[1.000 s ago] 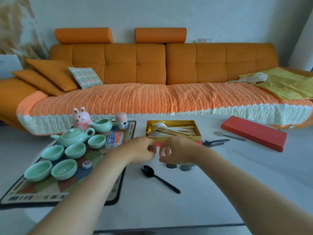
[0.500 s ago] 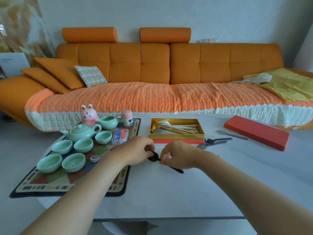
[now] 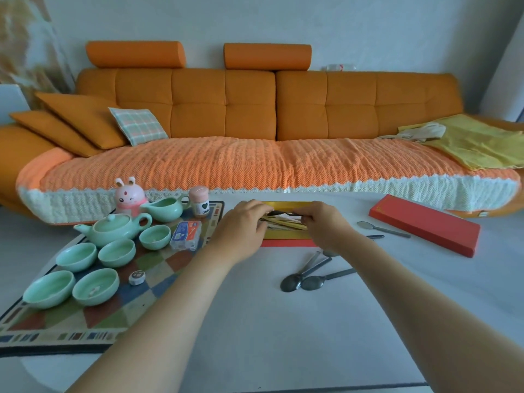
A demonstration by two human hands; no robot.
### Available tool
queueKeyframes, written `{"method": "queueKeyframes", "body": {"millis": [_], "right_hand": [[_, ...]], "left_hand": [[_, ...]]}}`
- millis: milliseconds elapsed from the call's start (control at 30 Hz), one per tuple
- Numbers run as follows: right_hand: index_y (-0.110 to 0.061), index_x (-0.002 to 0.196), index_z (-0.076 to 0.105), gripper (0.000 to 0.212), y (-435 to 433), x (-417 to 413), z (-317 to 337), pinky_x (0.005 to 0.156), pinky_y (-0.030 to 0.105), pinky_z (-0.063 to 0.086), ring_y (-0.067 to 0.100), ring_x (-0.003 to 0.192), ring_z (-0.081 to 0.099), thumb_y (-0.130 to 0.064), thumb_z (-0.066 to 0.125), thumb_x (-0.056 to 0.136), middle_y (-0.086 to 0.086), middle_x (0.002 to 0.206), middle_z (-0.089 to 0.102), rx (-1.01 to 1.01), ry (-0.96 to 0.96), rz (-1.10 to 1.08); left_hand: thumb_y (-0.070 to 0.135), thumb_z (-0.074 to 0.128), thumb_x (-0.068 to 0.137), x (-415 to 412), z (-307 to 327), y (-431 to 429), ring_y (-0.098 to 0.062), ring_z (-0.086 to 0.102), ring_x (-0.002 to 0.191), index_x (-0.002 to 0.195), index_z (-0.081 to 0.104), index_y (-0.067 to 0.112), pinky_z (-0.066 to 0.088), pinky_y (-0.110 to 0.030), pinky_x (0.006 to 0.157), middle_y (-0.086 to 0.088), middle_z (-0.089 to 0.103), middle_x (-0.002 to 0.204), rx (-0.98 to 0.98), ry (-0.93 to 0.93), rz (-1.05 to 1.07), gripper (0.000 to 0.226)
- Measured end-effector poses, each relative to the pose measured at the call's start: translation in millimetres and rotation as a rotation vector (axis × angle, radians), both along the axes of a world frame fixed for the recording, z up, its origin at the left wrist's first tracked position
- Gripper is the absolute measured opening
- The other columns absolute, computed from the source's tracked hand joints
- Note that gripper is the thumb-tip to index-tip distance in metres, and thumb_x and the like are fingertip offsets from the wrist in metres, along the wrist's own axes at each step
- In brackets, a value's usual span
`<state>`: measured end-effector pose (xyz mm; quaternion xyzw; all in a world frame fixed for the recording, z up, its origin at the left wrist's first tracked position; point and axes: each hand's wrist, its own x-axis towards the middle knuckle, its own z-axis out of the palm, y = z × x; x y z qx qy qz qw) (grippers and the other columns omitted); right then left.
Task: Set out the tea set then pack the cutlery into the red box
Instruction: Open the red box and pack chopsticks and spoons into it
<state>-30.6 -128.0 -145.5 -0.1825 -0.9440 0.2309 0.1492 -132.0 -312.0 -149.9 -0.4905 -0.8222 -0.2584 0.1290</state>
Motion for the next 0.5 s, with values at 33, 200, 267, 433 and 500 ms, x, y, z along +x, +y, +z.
{"method": "queueKeyframes", "body": {"millis": [33, 200, 267, 433, 500], "right_hand": [[-0.032, 0.127, 0.065, 0.048, 4.0, -1.9, -4.0, 0.061, 0.031, 0.046, 0.023, 0.078, 0.06, -0.004, 0.038, 0.099, 0.003, 0.104, 0.066, 0.047, -0.037, -0.019], [-0.024, 0.134, 0.06, 0.045, 12.2, -6.6, -11.9, 0.088, 0.028, 0.043, 0.021, 0.11, 0.052, -0.009, 0.033, 0.101, 0.003, 0.131, 0.053, 0.099, -0.109, -0.012], [-0.023, 0.134, 0.059, 0.044, 12.3, -6.0, -10.6, 0.095, 0.03, 0.041, 0.022, 0.117, 0.049, -0.012, 0.033, 0.1, 0.003, 0.132, 0.055, 0.1, -0.127, 0.035], [-0.023, 0.118, 0.07, 0.04, 9.4, 0.8, -9.5, 0.081, 0.033, 0.052, 0.016, 0.093, 0.06, -0.017, 0.039, 0.093, -0.003, 0.111, 0.066, 0.08, -0.094, 0.124], [-0.019, 0.1, 0.074, 0.036, 6.2, 4.3, -10.1, 0.073, 0.04, 0.052, 0.02, 0.082, 0.06, -0.016, 0.04, 0.091, 0.0, 0.091, 0.067, 0.112, -0.104, 0.156]], "left_hand": [[0.02, 0.049, 0.099, -0.4, -0.8, 4.0, -0.013, 0.043, 0.13, 0.139, 0.053, 0.021, 0.038, -0.032, 0.104, 0.007, 0.051, 0.141, -0.04, 0.002, -0.005, 0.04], [0.039, 0.044, 0.099, -3.4, -12.4, 20.9, -0.013, 0.028, 0.144, 0.151, 0.036, 0.025, 0.025, -0.035, 0.116, 0.008, 0.035, 0.156, -0.254, -0.056, -0.036, 0.054], [0.045, 0.043, 0.097, -5.7, -19.0, 25.7, -0.015, 0.032, 0.141, 0.15, 0.037, 0.027, 0.029, -0.038, 0.115, 0.006, 0.04, 0.154, -0.305, -0.028, -0.039, 0.055], [0.051, 0.04, 0.094, -10.7, -27.5, 29.3, -0.019, 0.037, 0.134, 0.142, 0.046, 0.032, 0.033, -0.042, 0.11, 0.006, 0.048, 0.146, -0.365, 0.039, -0.026, 0.053], [0.049, 0.042, 0.094, -9.6, -27.3, 29.1, -0.019, 0.038, 0.133, 0.142, 0.047, 0.031, 0.034, -0.042, 0.109, 0.006, 0.049, 0.144, -0.357, 0.041, -0.032, 0.051]]}}
